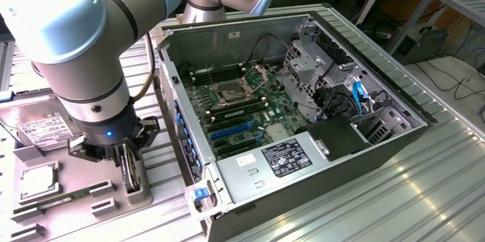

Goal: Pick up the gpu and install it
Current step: 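Pick up the gpu and move the gpu toward the slot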

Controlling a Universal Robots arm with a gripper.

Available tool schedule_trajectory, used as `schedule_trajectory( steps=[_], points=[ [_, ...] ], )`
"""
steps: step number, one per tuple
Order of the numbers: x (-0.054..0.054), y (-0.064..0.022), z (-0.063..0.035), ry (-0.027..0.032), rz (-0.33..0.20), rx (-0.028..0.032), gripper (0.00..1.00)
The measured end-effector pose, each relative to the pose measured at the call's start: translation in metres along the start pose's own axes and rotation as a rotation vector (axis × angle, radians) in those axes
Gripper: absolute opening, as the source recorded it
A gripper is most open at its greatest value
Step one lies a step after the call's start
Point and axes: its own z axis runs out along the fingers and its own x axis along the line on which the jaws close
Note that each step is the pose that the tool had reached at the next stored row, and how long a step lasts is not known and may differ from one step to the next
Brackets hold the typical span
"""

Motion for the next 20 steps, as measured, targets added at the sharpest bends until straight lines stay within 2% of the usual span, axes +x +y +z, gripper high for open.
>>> schedule_trajectory(
  steps=[5,6,20],
  points=[
    [0.0,0.0001,-0.0001,0.0001,0.0,0.0002,0.38],
    [0.0,0.0001,-0.0001,0.0001,0.0,0.0001,0.31],
    [-0.0013,0.0001,0.0,0.0001,0.0,0.0015,0.31]
  ],
)
